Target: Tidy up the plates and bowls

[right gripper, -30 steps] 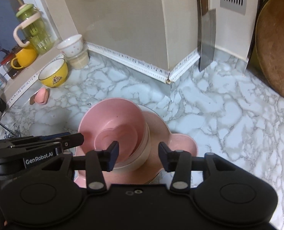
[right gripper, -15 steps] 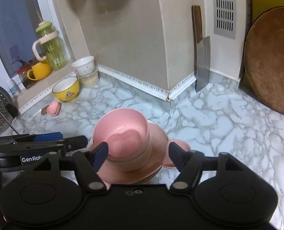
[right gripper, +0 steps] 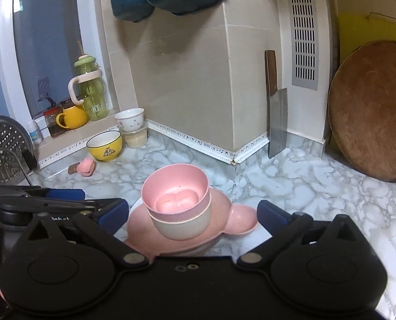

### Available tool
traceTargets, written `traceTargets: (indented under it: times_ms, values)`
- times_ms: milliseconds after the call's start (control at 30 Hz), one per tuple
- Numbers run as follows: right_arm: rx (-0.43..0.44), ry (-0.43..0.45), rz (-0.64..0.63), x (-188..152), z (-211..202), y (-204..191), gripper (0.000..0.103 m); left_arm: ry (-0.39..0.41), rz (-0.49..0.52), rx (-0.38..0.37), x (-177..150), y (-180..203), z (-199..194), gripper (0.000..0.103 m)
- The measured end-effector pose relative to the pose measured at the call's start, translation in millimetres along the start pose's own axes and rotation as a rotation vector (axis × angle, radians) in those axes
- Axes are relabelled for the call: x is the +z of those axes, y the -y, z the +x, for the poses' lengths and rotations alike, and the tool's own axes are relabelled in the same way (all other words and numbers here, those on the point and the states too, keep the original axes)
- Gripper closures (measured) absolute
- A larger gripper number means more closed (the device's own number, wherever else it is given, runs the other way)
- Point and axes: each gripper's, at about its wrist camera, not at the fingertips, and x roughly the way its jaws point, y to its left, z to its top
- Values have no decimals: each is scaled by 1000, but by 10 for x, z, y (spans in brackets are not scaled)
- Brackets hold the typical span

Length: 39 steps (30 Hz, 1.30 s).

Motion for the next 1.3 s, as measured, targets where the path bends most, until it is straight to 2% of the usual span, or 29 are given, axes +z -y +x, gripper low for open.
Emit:
traceTargets:
  times_ms: [100,167,300,433,933,1100,1300]
  values:
    - [3,4,7,-61,-57,17,0,14,-3,-10,-64,3,-60,3]
    - [-2,11,16,-119,-98,41,0,35,-2,-5,-105,8,-104,0]
    - [-27,43,50,-245,-179,95,0,44,-26,-2,-159,16,-166,0]
    - [-16,63,81,-364,-256,134,0,39,-16,1,-213,55,-201,0]
    - [-141,127,187,-486,-429,233,0,34,-15,-16,-327,205,-304,0]
    - [-146,115,212,-509,-414,278,0,53,-11,-23,-322,222,-336,0]
    - [-143,106,185,-499,-390,238,0,85,6,-29,-301,261,-377,0]
